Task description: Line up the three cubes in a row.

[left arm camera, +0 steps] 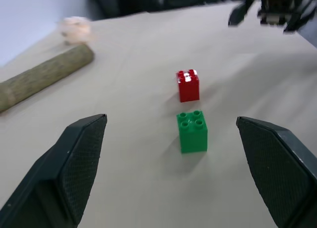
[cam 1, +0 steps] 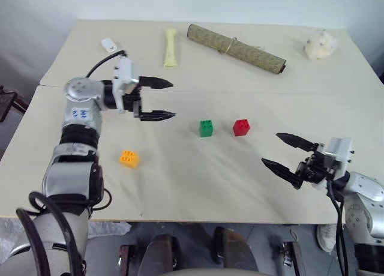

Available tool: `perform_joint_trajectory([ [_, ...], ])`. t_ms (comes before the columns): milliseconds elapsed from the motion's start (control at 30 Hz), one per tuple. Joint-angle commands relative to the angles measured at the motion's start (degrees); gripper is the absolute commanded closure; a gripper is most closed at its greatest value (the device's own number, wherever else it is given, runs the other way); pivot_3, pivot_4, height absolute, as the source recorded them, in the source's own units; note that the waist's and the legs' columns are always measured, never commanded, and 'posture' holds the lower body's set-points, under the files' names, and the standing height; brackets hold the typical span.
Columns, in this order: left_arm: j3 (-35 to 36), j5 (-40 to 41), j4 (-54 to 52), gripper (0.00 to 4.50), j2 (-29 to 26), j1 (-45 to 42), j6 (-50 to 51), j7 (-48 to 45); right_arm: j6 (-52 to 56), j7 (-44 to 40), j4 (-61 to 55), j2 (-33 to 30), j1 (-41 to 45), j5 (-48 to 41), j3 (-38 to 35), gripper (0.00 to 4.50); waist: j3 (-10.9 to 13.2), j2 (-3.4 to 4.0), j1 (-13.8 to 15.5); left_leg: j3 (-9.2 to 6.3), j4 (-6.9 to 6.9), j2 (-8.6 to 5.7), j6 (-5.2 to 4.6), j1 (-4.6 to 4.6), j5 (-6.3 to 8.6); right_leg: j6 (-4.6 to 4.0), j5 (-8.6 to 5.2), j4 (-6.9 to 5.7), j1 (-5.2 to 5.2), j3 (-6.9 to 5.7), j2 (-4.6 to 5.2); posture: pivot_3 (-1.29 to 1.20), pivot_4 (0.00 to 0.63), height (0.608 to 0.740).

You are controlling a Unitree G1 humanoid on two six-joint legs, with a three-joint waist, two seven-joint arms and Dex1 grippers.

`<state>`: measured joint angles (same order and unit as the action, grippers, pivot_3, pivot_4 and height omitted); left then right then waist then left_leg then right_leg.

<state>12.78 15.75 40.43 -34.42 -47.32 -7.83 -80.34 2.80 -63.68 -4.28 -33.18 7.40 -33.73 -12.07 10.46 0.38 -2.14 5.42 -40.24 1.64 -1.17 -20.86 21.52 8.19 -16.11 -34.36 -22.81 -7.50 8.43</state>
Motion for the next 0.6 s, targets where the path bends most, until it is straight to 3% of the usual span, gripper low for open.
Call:
perform_joint_trajectory([
  [33,10.84,5.73,-15.93,0.07,-4.68,18.08,5.36,6.94,-1.03,-3.28,0.61,1.10,3.63,0.30,3.48,0.00,0.02,-0.03,-1.14,-0.02,0.11,0.01,0.01,0.13,0.00,-0.05,-0.02,-0.04,-0.01,-0.03,0.00,0.00,0.150,0.740],
  [167,22.05,10.00,-28.34,0.07,-5.36,40.02,11.71,14.70,-0.79,-6.09,1.92,2.41,8.38,0.54,7.12,0.00,0.11,-0.26,-0.48,-0.17,0.13,0.08,0.10,0.35,0.05,-0.19,-0.11,-0.46,-0.03,-0.10,0.04,0.00,0.150,0.740],
  [300,28.84,13.40,-37.61,0.07,-2.24,55.02,14.46,19.89,-0.57,-8.74,2.79,2.89,11.52,0.86,9.65,0.00,0.09,-0.30,1.36,-0.16,-0.04,0.13,0.04,0.36,0.09,-0.18,-0.10,-0.46,0.08,0.02,0.29,0.00,0.150,0.740],
  [467,31.79,16.50,-49.04,0.07,6.23,70.70,14.84,24.32,0.28,-11.68,2.46,2.53,13.30,-0.01,11.39,0.00,0.03,-0.35,2.17,-0.17,-0.11,0.09,0.00,0.48,0.22,-0.18,-0.08,-0.46,0.20,0.08,0.37,0.00,0.150,0.740],
  [600,27.60,12.83,-56.09,0.07,9.66,73.36,11.05,28.08,-0.76,-13.14,4.26,1.69,13.68,0.59,10.46,0.00,0.02,-0.39,2.42,-0.12,-0.11,0.14,0.04,0.50,0.30,-0.20,-0.09,-0.40,0.21,0.05,0.24,0.00,0.150,0.740],
])
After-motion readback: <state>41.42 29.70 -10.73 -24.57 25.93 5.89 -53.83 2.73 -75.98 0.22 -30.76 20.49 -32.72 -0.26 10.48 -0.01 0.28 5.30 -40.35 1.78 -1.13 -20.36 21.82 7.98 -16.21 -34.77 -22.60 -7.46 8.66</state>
